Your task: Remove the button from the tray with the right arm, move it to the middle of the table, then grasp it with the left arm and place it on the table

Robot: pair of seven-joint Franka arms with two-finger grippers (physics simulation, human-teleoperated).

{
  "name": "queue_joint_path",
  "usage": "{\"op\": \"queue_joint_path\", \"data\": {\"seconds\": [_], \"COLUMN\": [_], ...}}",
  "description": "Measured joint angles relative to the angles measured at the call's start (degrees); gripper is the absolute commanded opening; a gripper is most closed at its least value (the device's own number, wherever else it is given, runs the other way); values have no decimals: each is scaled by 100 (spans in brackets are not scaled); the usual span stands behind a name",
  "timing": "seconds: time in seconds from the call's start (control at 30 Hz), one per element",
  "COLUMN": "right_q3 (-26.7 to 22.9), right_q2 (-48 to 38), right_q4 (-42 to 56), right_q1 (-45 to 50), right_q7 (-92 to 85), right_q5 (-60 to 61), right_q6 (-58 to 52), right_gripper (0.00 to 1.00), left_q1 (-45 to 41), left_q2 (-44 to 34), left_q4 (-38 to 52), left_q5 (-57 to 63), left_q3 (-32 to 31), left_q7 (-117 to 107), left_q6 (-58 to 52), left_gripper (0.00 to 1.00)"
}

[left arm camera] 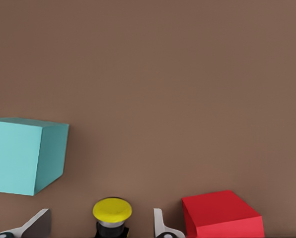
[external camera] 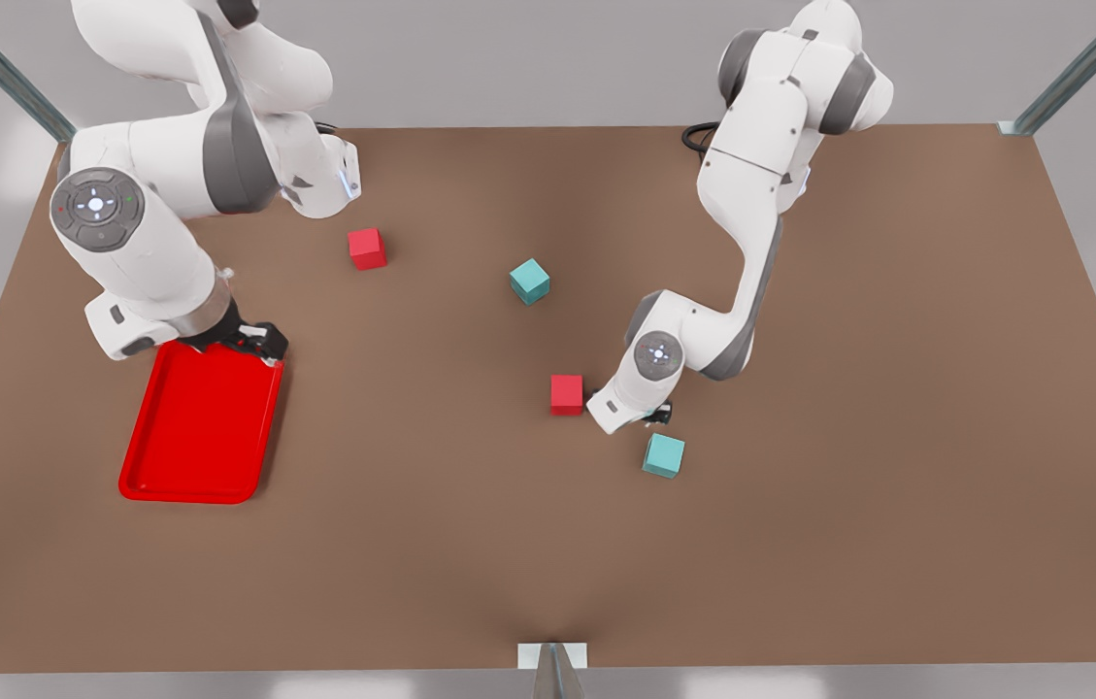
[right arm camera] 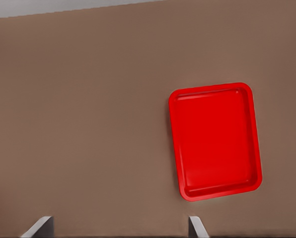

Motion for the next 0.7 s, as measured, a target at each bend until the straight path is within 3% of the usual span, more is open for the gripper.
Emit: {"op": "queue_joint_path", "data": {"seconds": [0.7], "right_q3": [15], "right_q2": [32], "right_q4": [319], "right_q1": [101], "right_q7": [-649], "right_q5": [288], "right_q6": [-533], "right_gripper": [100], "left_q1": [-127], "left_q2": [37], "left_q4": [-553], "left_q5": [-236], "left_q3": [0], "left_q7": [936], "left_q6": [243], "left_gripper": [100]}}
